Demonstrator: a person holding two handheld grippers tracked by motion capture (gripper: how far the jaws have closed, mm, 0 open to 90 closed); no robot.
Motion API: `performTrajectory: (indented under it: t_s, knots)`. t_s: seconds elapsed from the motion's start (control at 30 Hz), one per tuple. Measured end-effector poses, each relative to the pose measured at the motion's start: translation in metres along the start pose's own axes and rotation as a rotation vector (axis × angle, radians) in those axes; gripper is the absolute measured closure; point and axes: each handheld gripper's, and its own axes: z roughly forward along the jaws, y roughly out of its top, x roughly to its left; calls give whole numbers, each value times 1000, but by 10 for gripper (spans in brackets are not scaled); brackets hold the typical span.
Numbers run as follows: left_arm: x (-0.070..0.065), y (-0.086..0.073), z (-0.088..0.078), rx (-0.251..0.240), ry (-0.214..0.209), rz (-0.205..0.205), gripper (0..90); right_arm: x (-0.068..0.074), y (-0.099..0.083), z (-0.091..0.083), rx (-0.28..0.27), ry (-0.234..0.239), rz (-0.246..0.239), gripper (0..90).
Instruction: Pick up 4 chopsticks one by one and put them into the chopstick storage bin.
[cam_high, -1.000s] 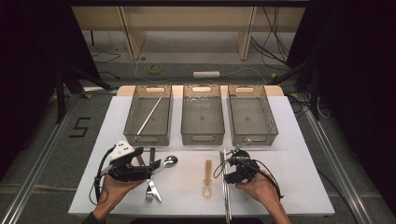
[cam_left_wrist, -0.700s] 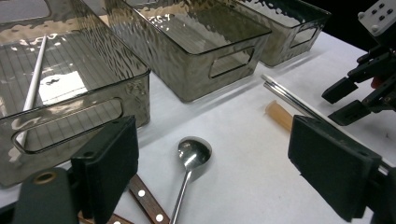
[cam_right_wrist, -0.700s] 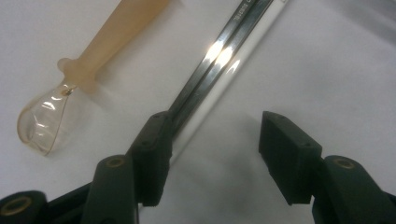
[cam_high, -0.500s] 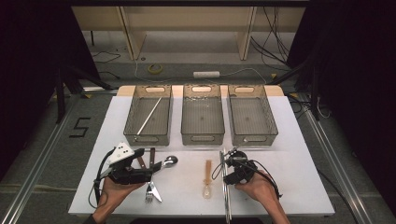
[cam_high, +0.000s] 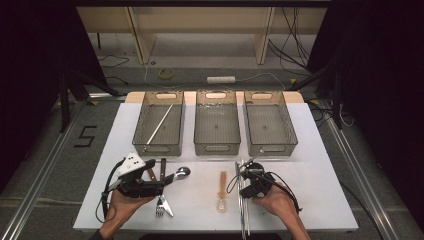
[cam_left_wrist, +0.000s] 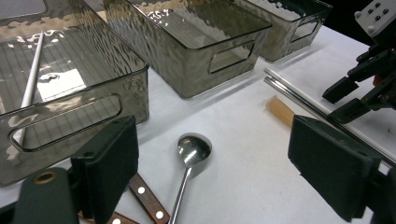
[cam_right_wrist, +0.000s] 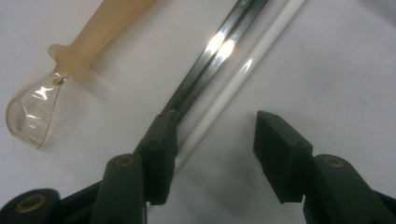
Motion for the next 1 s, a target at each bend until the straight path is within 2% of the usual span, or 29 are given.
performTrajectory:
  t_s: [0.17,0.6,1.0]
  knots:
    - [0,0,0,-3,2,3,158,1,0,0,11,-25,-22,553]
    - [0,0,0,-2,1,5,158,2,1,0,29,-32,-51,665]
    - [-1,0,0,-1,4,9,159,1,4,0,56,-29,-57,675]
